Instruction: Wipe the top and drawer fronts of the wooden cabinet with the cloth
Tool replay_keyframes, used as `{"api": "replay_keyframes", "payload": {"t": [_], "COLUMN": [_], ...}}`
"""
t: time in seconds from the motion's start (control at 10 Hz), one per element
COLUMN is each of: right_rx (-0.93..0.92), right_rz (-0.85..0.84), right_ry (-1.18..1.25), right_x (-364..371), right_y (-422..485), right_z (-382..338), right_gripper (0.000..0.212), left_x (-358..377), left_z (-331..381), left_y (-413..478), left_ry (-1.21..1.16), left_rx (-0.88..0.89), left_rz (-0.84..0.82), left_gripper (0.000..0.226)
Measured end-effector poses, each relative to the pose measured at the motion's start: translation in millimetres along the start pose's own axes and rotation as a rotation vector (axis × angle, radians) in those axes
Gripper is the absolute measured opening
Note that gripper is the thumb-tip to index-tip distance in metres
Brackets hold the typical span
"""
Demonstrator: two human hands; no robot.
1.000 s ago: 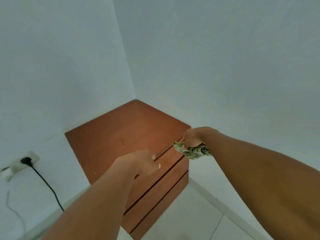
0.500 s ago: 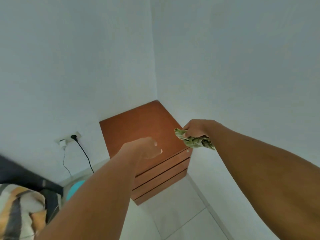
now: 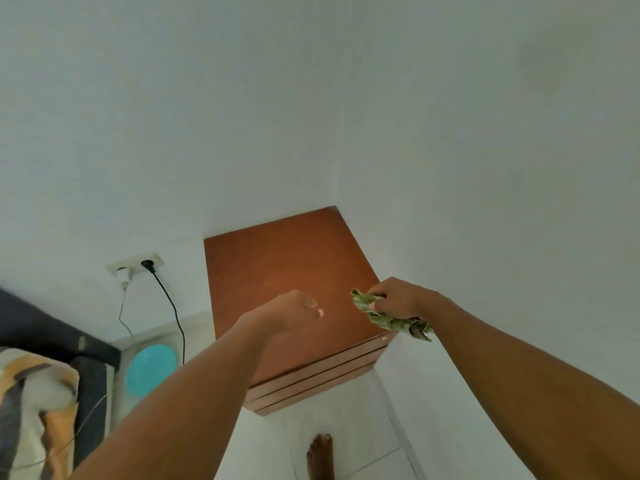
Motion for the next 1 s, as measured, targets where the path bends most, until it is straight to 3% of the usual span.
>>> {"api": "replay_keyframes", "payload": {"t": [0.3, 0.6, 0.7, 0.8, 1.0], "right_rx": [-0.020, -0.042, -0.011, -0.004, -0.028], "right_rz": [-0.048, -0.071, -0.084, -0.123, -0.159], "right_ry": [0.063, 0.026, 0.010, -0.019, -0.059], "right_x": [-25, 7, 25, 40, 26], "right_y": [84, 164, 174, 178, 169], "right_z": [10, 28, 41, 50, 27], "right_gripper": [0.030, 0.016, 0.042, 0.048, 0.038], "left_x": [-16, 22, 38, 52, 25], "left_z": [4, -19, -30, -35, -30], "left_y": [78, 134, 140, 141, 128], "left_ry": [-0.025, -0.138, -0.199, -0.231, -0.187], "left_rx": [-0.054, -0.149, -0.185, -0.195, -0.206], "left_rz": [0.035, 0.071, 0.073, 0.043, 0.072], "left_gripper": [0.040, 0.040, 0.039, 0.039, 0.043]}}
Point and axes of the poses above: each hand's wrist, its own y-axis towards the middle knuckle, its own x-axis out of the palm, z = x × y, the point moved 10 cm from there along y, towards the middle knuckle, and after that the axes turned 3 degrees about x, right-handed, at the moved point
